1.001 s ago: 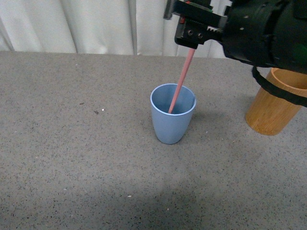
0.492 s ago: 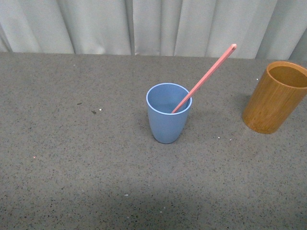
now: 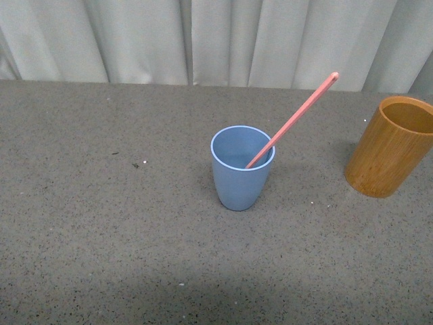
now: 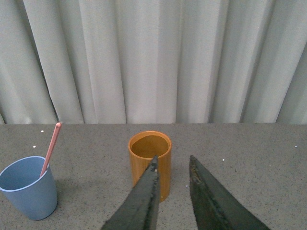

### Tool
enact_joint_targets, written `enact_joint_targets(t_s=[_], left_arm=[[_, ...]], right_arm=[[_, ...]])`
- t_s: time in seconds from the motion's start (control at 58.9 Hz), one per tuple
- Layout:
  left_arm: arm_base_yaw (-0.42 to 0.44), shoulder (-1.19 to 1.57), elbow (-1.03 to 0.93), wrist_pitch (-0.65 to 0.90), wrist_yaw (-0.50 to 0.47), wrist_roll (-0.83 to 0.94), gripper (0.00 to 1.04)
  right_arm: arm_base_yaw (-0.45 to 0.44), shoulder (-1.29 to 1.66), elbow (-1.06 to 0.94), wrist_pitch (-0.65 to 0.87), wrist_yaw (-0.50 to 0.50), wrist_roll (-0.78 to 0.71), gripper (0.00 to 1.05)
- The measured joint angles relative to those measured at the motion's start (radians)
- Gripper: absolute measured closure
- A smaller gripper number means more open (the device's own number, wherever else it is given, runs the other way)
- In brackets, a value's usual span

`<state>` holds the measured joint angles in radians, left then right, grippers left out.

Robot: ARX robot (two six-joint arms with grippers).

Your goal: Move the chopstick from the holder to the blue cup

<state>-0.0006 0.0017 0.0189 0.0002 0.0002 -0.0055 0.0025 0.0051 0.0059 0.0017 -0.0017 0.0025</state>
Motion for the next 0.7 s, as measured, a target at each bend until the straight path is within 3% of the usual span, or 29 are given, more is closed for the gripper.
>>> enact_joint_targets(t_s=[0.068, 0.39, 0.696], left_arm=[[0.000, 0.000, 0.000, 0.000, 0.000, 0.000, 0.07], [0.000, 0.000, 0.000, 0.000, 0.000, 0.000, 0.07], [0.000, 0.000, 0.000, 0.000, 0.000, 0.000, 0.07]], right_arm=[[0.000, 0.000, 0.000, 0.000, 0.000, 0.000, 0.60], [0.000, 0.000, 0.000, 0.000, 0.000, 0.001, 0.08], [0.000, 0.000, 0.000, 0.000, 0.000, 0.000, 0.09]])
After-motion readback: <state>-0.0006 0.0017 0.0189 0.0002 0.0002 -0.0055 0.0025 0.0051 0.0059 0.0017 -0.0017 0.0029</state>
